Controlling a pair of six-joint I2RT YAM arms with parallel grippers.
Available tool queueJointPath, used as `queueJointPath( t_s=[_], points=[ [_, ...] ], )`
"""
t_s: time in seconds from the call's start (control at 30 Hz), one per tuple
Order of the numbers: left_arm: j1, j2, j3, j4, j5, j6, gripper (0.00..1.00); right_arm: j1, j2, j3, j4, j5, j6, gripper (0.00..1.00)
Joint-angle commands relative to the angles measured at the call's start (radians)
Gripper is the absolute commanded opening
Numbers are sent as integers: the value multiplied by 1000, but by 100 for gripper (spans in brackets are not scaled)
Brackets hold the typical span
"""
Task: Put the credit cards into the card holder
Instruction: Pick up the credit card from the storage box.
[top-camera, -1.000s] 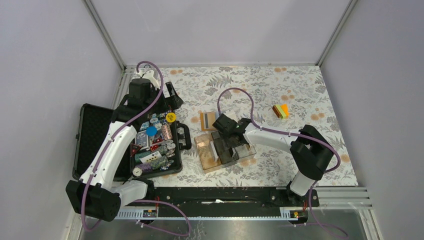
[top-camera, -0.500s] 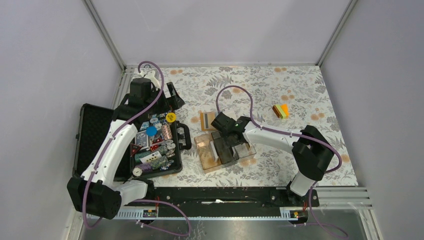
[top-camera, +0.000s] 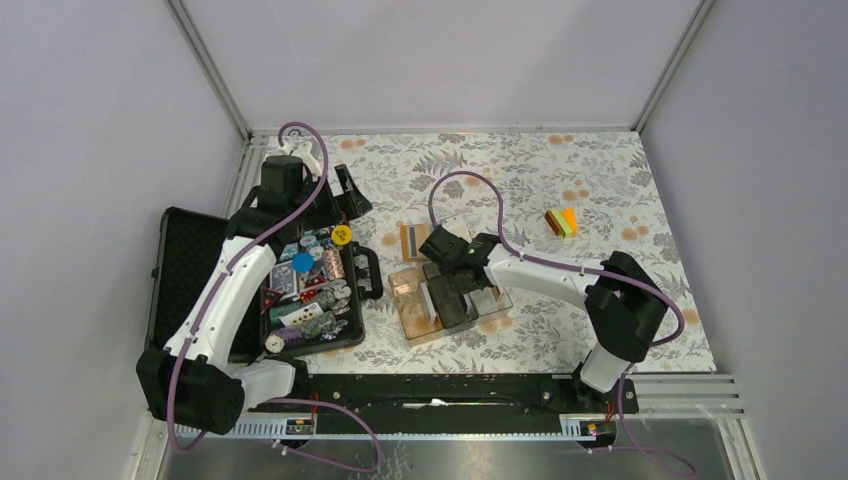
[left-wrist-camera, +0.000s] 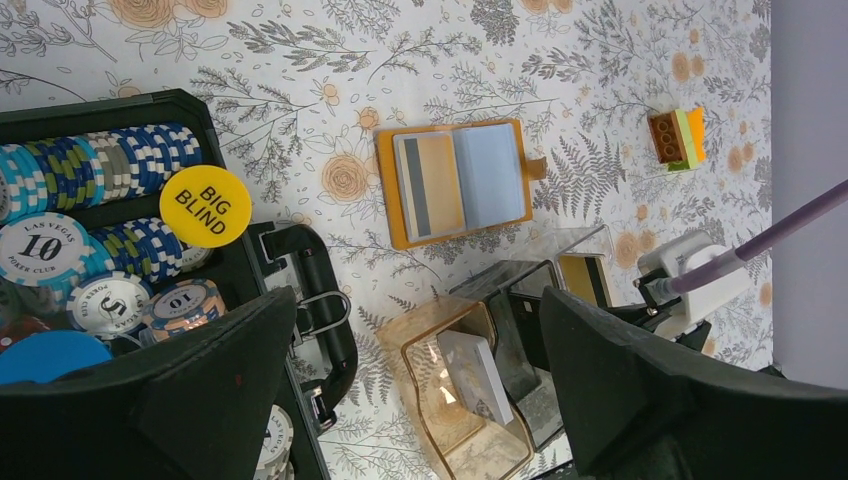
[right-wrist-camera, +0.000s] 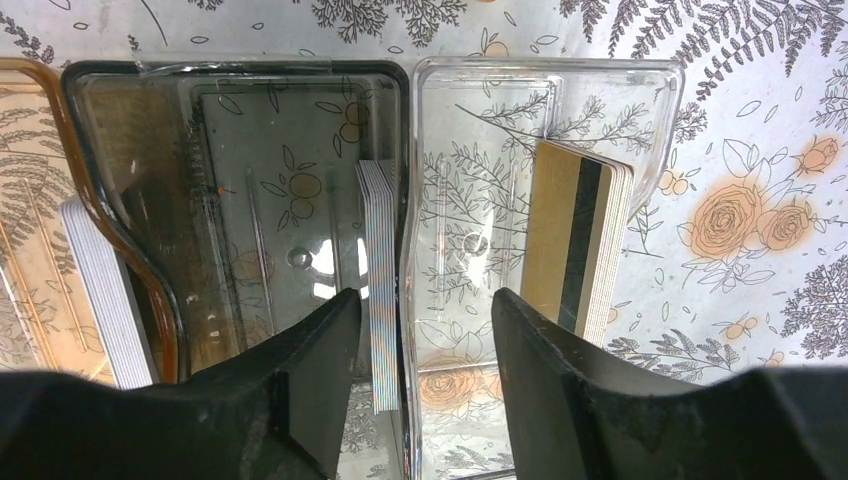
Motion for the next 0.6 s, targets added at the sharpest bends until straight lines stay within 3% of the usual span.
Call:
queueJointPath(
  t_s=[0.0, 0.23, 0.57],
  points=[
    [10, 0, -6, 46, 32, -8, 98, 17, -9, 47, -25, 35, -4, 60],
    [13, 7, -10, 49, 51, -13, 98, 22, 69, 66, -25, 52, -10, 66],
    [21, 11, -9, 52, 72, -19, 98, 23, 93, 67, -52, 96, -2, 63]
  ],
)
